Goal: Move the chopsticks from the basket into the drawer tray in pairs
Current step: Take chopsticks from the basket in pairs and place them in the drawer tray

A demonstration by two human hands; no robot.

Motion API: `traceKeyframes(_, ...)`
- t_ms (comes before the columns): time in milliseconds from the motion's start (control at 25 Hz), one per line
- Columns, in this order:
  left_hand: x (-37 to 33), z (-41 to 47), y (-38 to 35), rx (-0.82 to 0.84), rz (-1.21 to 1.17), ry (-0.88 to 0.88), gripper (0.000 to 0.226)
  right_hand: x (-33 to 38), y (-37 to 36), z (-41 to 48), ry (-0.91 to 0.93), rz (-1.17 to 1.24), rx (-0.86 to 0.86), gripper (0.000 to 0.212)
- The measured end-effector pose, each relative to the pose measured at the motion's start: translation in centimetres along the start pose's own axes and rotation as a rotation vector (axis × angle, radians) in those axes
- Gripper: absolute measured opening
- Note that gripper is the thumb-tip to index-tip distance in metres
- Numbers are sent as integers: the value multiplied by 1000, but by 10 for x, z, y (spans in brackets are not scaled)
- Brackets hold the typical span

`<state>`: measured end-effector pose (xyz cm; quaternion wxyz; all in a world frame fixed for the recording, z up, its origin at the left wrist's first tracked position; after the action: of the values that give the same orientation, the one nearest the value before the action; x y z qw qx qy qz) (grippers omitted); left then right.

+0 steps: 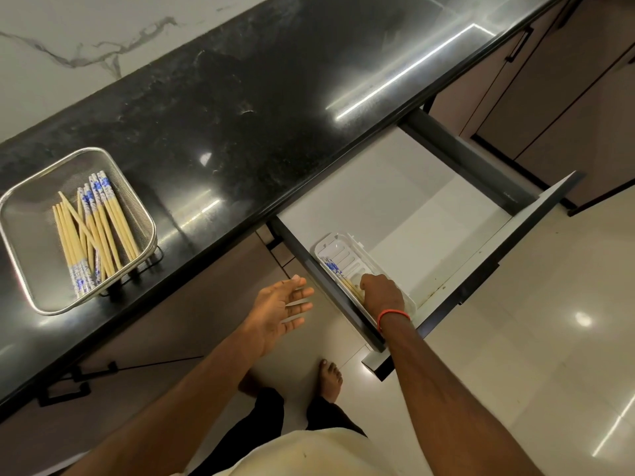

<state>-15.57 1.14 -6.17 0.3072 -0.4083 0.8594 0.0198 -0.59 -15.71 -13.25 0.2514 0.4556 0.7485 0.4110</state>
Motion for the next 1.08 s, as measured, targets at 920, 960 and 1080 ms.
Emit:
traceKeyframes(920, -183, -68, 124, -73, -170, -535, 20, 259, 236, -60, 442, 309, -474, 25)
traceKeyframes(960, -192, -70, 134, -85, -180, -561, 19, 272, 244, -63, 460, 308, -494, 25)
traceKeyframes(1080, -217, -76, 171, -119, -231, -632, 19, 319, 261, -71, 544, 306, -530, 25)
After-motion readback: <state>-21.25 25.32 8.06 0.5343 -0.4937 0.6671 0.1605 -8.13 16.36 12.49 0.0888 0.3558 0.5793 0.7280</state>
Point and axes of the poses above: each hand's wrist, its own z-axis towards the middle knuckle, its own y-axis out of the back of the hand, x = y × z, the point moved 8 cm from there along z, towards the middle knuckle, and after that the axes turned 15 degrees about -z, right-handed, at the moved point
